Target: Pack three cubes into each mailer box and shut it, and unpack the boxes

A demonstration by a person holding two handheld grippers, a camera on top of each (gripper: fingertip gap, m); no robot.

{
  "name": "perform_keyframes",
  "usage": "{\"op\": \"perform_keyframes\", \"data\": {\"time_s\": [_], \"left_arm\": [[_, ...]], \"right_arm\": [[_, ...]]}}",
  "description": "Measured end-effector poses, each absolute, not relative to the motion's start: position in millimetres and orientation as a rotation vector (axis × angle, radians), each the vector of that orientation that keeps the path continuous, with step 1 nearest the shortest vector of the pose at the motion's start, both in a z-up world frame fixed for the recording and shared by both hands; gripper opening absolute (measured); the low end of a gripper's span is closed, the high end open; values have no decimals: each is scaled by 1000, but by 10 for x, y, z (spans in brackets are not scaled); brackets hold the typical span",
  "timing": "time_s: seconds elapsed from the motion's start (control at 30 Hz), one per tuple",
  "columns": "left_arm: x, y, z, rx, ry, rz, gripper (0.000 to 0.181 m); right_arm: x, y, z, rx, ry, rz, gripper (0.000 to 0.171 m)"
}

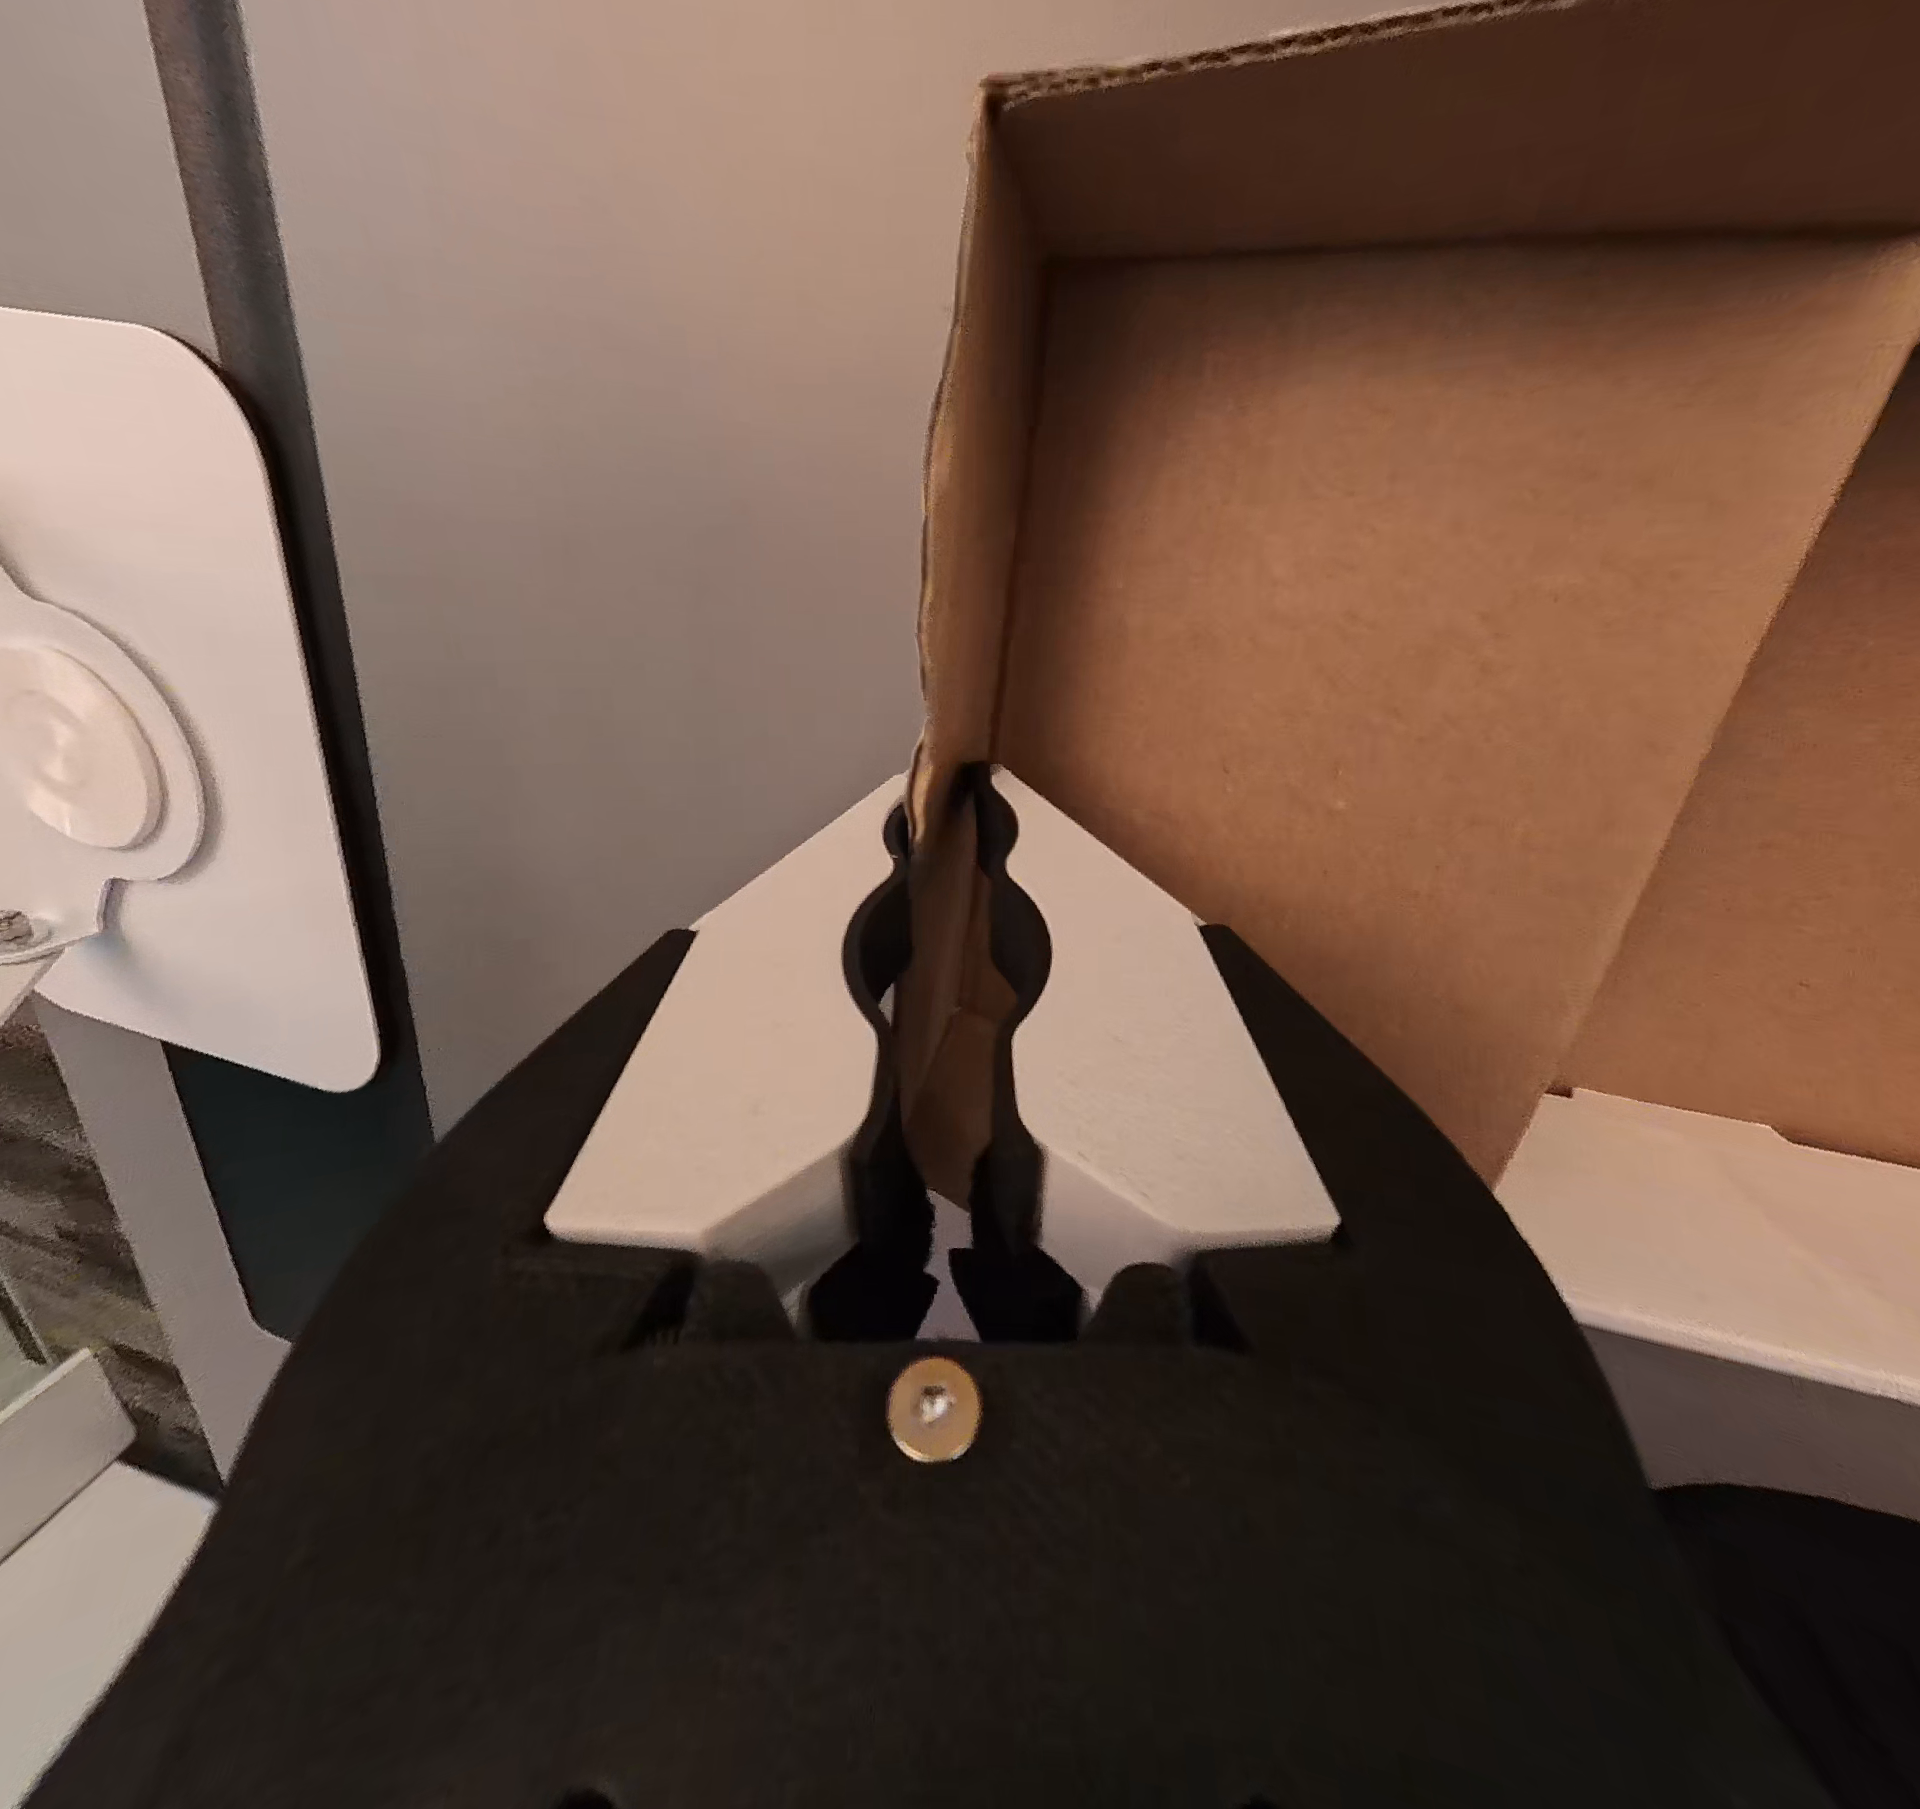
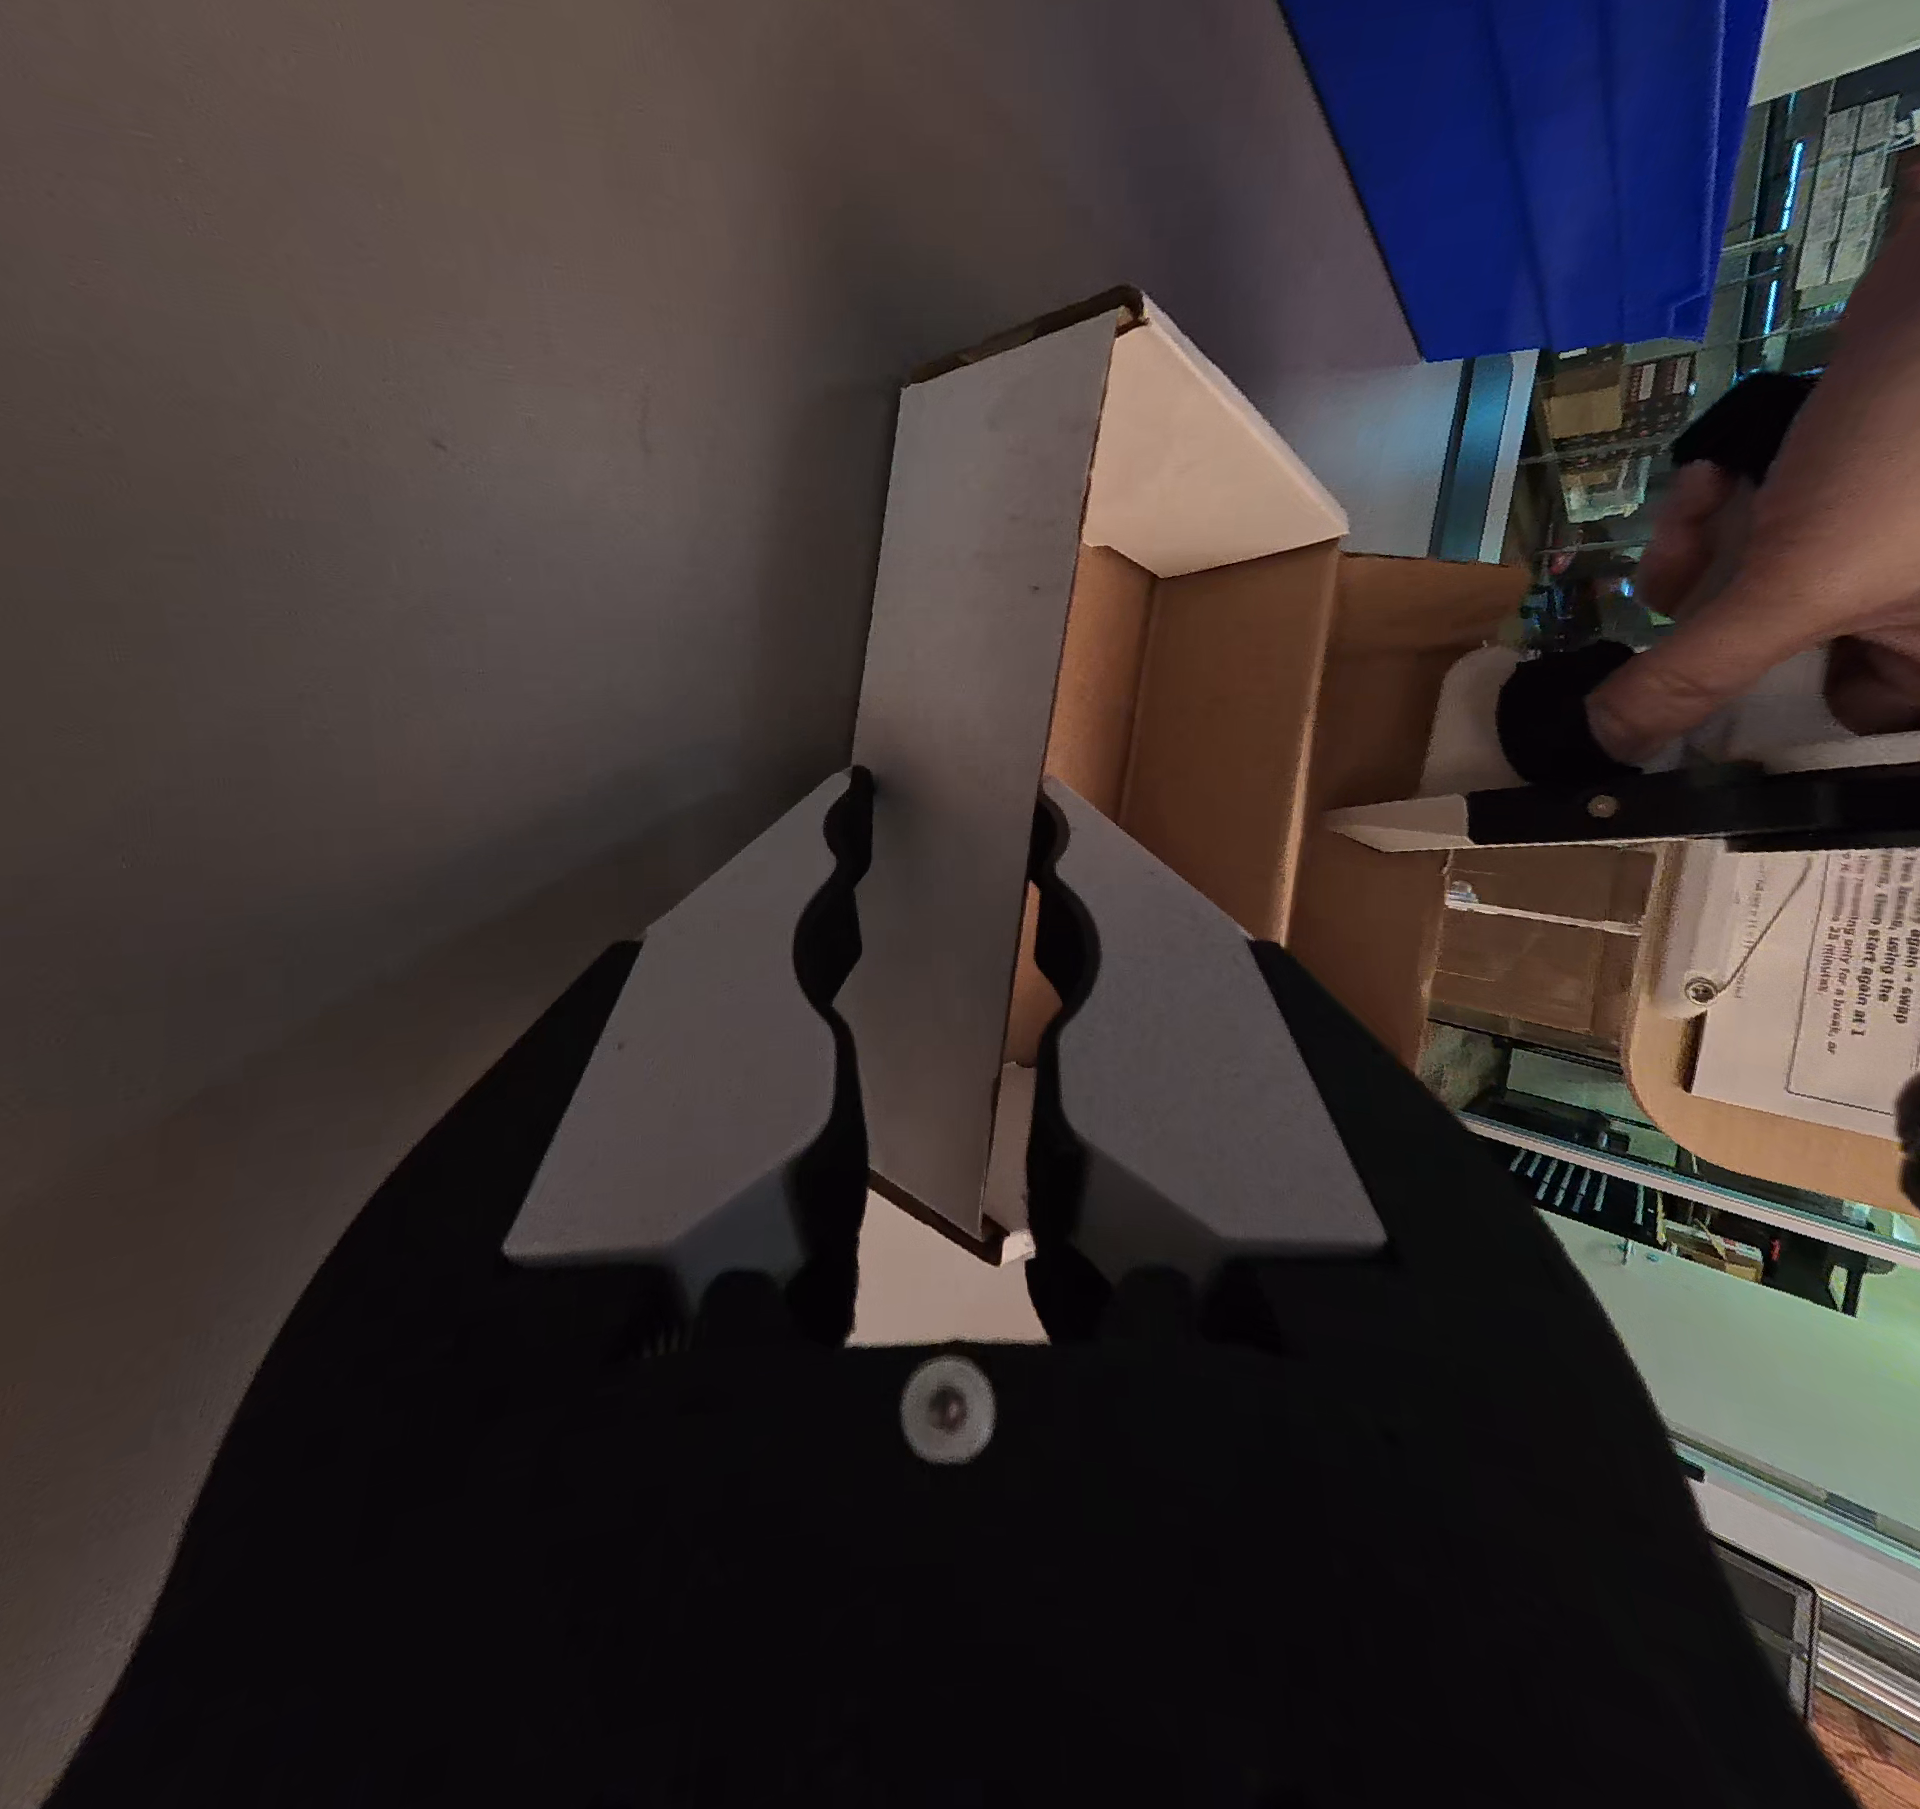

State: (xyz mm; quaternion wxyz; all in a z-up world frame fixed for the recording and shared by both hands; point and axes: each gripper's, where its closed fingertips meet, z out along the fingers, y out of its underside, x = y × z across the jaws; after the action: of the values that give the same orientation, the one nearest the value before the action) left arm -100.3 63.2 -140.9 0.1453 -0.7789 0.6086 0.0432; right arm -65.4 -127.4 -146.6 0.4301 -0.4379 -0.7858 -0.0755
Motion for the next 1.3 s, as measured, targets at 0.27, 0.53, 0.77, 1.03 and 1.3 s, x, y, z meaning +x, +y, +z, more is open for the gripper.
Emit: {"op": "perform_keyframes", "data": {"time_s": [0.27, 0.53, 0.77, 1.03, 1.3], "left_arm": [[-964, 619, -1569, -2247, 1775, 149, 13], [-912, 703, -1146, -2226, 1628, 63, 62], [-1088, 608, -582, -2175, 1502, -22, 76], [-1755, 486, 0, -2153, 1319, 2, 73], [-2454, 238, 244, -2151, 1195, 16, 72]], "right_arm": [[-686, -1283, -1466, -1100, -1952, -167, 29], [-763, -1181, -1479, -1164, -1946, -127, 27], [-820, -966, -1507, -1181, -1967, -98, 26], [-968, -779, -1531, -1214, -1969, -90, 26], [-1035, -699, -1534, -1201, -1961, -111, 28]]}}
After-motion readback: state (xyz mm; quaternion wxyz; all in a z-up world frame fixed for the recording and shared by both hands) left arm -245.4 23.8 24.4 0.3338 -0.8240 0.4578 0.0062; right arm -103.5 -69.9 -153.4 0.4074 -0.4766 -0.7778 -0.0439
